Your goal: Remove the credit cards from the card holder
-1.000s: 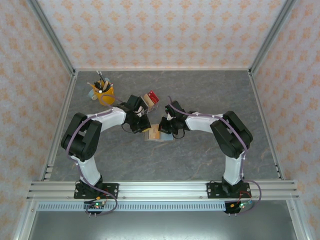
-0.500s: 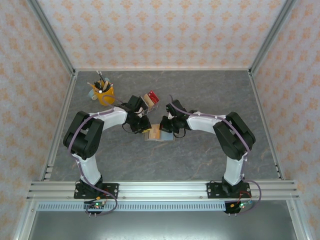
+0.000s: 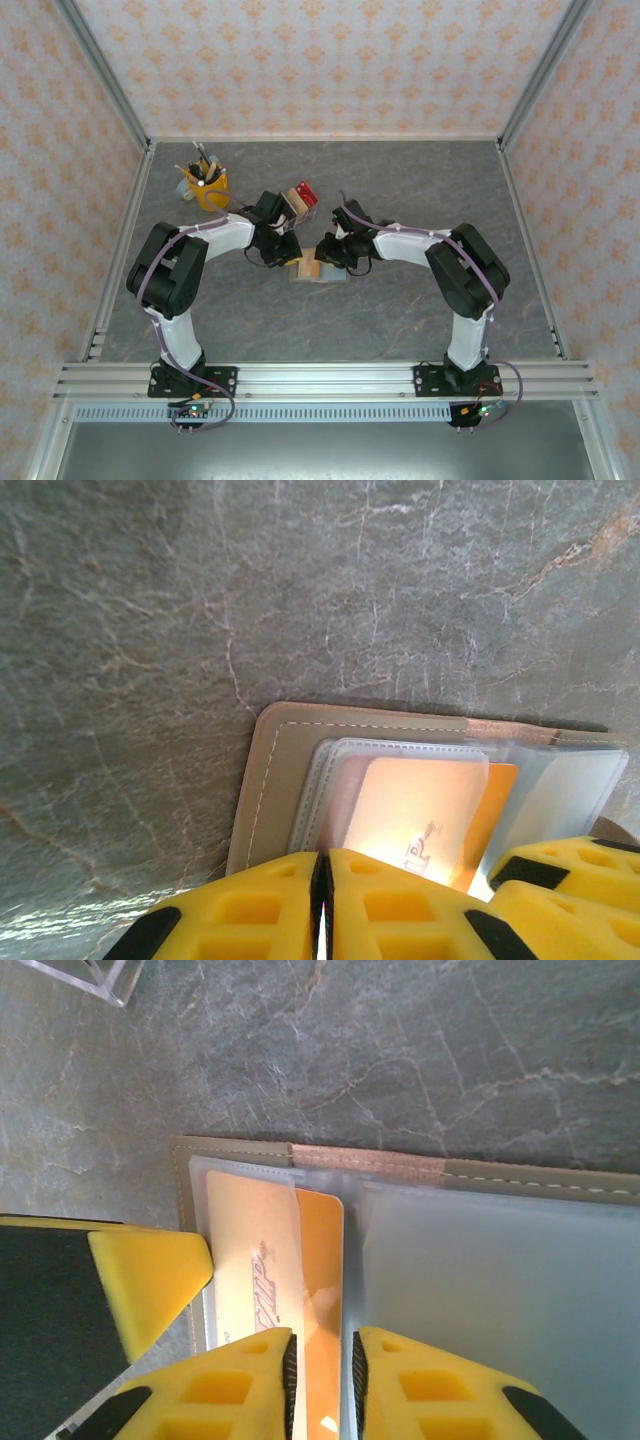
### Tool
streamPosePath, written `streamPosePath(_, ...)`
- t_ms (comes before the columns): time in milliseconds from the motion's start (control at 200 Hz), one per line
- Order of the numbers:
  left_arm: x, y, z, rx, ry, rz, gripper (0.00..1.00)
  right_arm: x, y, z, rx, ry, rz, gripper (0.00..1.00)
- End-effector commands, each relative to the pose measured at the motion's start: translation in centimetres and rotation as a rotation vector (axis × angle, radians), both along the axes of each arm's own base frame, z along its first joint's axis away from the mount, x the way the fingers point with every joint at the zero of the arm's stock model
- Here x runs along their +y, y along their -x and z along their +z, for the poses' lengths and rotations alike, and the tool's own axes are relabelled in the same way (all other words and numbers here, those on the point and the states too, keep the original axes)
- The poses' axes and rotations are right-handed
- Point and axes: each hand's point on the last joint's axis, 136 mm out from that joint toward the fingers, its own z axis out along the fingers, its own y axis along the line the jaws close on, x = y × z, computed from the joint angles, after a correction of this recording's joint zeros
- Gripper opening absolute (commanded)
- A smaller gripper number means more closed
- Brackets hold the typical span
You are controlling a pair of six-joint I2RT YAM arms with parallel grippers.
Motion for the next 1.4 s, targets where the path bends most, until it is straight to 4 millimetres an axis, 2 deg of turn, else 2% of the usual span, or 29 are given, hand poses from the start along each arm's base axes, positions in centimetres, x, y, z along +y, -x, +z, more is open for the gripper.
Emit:
streamPosePath(0,1.5,1.4,-2.6,0.062,-0.089,0.006,0.13,0.1,0.1,-1.0,0.041,-0.006,-0.005,0.24)
streamPosePath(440,1.6,1.9,-3.1,0.076,-0.091,0.011,0.12,1.5,-0.2,-1.2,0.052,-0.099,0.008,0.18)
streamPosePath(681,1.6,1.7,-2.7,0.065,-0.094,0.008,0.15,0.5,-0.4,-1.1,0.027,-0.067,-0.011,0.08)
streamPosePath(916,1.5,0.7,-0.9,0.021,-0.095,-0.007,0.26,-1.4,0.0,-0.3,-0.017,-0.002,-0.014,0.00)
streamPosePath(1116,0.9,-0.1,0.6,-0.015,-0.049,0.006,0.32,-2.5,0.4,0.4,-0.033,0.013,-0.014,0.00)
streamPosePath(1396,0.6,-1.4,5.1,-0.119,0.062,0.035,0.45,-3.3,0.3,3.7,-0.108,-0.047,-0.020,0.00)
